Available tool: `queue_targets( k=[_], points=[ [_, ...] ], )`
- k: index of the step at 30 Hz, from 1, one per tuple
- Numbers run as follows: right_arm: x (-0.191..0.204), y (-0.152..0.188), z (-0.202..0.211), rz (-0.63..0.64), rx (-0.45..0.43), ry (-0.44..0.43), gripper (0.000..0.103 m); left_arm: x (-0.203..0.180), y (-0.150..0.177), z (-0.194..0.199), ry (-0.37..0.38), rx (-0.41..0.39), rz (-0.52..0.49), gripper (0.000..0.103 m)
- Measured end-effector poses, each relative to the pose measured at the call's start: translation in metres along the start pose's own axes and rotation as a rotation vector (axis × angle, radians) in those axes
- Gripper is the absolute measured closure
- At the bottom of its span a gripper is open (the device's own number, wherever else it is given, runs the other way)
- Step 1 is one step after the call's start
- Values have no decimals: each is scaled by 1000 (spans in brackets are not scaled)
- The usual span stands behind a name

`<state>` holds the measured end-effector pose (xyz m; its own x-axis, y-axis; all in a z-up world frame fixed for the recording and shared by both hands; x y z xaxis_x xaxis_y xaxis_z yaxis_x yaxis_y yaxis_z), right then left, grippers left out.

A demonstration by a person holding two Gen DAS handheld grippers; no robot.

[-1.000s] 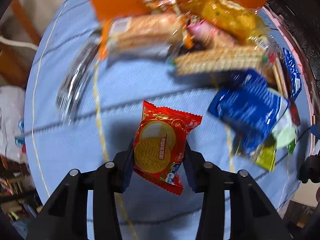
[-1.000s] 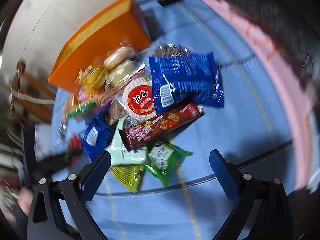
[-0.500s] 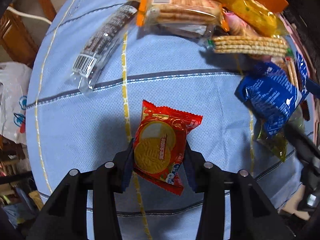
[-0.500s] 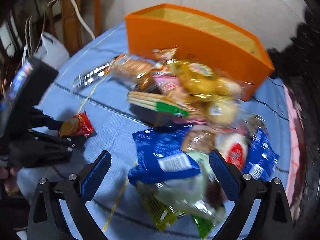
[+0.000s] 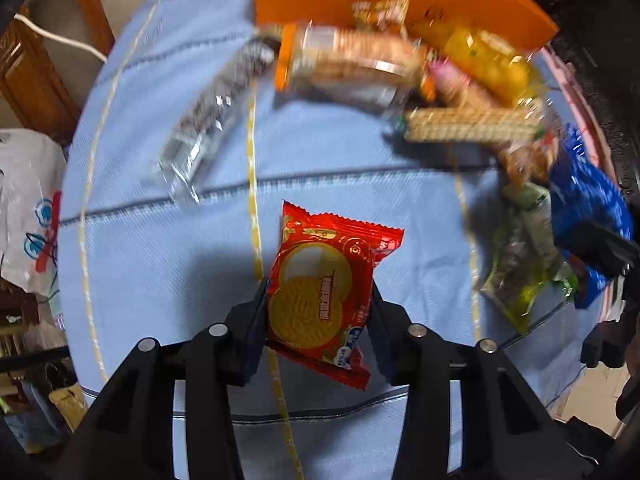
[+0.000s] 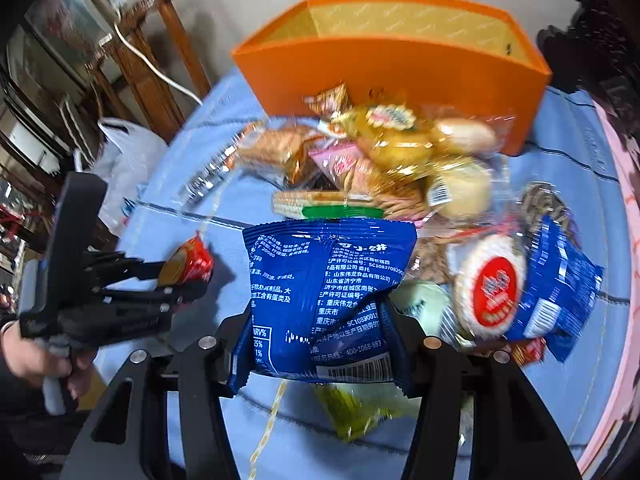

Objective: Organize snacks
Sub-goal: 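Carry the red packet and blue bag into the orange box and open both grippers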

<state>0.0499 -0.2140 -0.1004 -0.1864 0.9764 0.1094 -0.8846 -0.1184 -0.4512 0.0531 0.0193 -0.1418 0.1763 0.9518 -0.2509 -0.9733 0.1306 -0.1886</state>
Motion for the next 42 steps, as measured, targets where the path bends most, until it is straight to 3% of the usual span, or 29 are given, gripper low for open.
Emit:
queue_targets(
  k=[8, 11, 13, 17, 20, 24, 28, 36, 37, 38, 39, 40, 42],
  points=[
    [-13, -2, 32, -35, -90, 12, 48, -26, -21, 34, 14, -72, -55, 59],
    [-16, -14, 43, -47, -132, -5, 48, -41, -38, 52, 60, -112, -52, 59],
    [-19, -24, 50, -45, -165, 6, 48, -37, -65, 59, 52, -138, -69, 59],
    [-34, -63, 67, -87, -258, 18, 48, -46, -97, 79, 77, -195, -79, 59],
    [-47, -93, 70, -136, -311, 36, 48, -48, -130, 89, 47, -245, -72, 59],
    [-68, -140, 66, -199, -362, 68, 48, -45, -181, 93, 53, -258, -41, 59],
    [-90, -172, 49, -253, -360, 78, 48, -40, -227, 89, 39, -281, -20, 59],
    [-97, -203, -1, -226, -301, 134, 47, -37, -276, 47, 39, -223, -4, 58],
    [-97, -204, -8, -232, -290, 137, 46, -37, -278, 40, 43, -211, -4, 56],
    [-98, -206, -17, -236, -272, 156, 37, -37, -281, 33, 42, -201, -4, 37],
    [-97, -207, -24, -232, -254, 178, 28, -37, -283, 26, 28, -196, -2, 12],
    [-96, -206, -29, -230, -240, 206, 20, -36, -283, 23, 11, -202, 0, 5],
    [-96, -202, -30, -243, -257, 255, 17, -35, -280, 22, -8, -223, -8, 5]
  ],
)
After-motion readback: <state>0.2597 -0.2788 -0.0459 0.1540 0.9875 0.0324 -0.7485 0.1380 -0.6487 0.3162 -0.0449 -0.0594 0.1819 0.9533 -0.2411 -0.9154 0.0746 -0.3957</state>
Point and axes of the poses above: each gripper's, at about its wrist camera, not at the fingertips, and z roughly against the way its jaws point, x to its left, y to its underside, the point moved 3 cm from there along -z, roughly the way its jaws point, and after that the axes turned 11 degrees about y, right-handed, at the moved point
